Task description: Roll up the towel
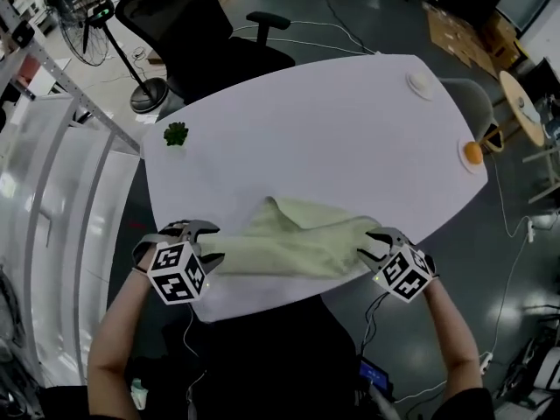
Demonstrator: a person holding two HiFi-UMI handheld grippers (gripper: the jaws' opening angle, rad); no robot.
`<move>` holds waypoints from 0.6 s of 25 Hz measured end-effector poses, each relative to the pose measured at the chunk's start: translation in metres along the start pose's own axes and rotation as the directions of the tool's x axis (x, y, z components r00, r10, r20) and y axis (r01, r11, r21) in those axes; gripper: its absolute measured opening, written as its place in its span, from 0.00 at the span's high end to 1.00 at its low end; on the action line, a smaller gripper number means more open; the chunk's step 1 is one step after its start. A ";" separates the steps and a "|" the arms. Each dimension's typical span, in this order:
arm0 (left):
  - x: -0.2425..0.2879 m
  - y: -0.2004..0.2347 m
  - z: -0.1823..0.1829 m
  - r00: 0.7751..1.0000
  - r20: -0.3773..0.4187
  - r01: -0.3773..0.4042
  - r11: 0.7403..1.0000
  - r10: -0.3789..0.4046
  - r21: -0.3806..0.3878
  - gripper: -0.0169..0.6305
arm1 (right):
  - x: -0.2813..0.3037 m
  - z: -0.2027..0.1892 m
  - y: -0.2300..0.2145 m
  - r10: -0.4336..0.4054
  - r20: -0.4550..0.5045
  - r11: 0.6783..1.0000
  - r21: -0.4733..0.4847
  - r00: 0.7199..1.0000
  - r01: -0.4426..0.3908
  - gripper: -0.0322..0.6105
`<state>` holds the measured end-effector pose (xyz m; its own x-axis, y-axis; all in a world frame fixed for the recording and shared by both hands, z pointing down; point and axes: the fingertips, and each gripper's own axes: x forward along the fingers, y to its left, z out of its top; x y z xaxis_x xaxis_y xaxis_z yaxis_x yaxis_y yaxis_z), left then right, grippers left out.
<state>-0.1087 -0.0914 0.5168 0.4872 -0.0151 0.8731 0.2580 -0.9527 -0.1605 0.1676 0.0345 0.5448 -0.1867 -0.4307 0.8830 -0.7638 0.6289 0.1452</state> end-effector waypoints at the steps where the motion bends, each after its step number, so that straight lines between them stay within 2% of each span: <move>1: 0.010 0.006 0.018 1.000 0.020 0.002 0.999 -0.003 0.036 0.61 | 0.001 -0.011 -0.012 -0.019 -0.014 0.999 0.033 1.000 0.020 0.67; 6: 0.068 0.028 0.084 0.998 0.047 0.021 0.979 -0.031 0.203 0.67 | 0.015 -0.049 -0.061 -0.054 -0.050 0.981 0.184 0.997 0.062 0.71; 11: 0.111 0.026 0.112 0.995 0.016 0.085 0.952 -0.094 0.295 0.70 | 0.032 -0.074 -0.070 0.039 -0.069 0.952 0.305 0.997 -0.016 0.74; 12: 0.117 0.026 0.116 0.996 0.019 0.082 0.947 -0.093 0.310 0.74 | 0.033 -0.075 -0.068 0.053 -0.064 0.948 0.316 0.997 -0.030 0.77; 14: 0.123 0.033 0.124 0.996 0.054 0.054 0.952 -0.073 0.302 0.92 | 0.036 -0.076 -0.064 0.066 -0.053 0.947 0.318 0.996 -0.045 0.83; 15: 0.123 0.038 0.129 0.995 0.077 0.036 0.961 -0.059 0.276 0.93 | 0.036 -0.075 -0.063 0.068 -0.048 0.949 0.312 0.997 -0.050 0.86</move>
<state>0.0685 -0.0907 0.5589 0.5341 0.0648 0.8430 0.4952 -0.8321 -0.2498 0.2551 0.0280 0.6011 -0.2083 -0.3554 0.9112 -0.9081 0.4163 -0.0452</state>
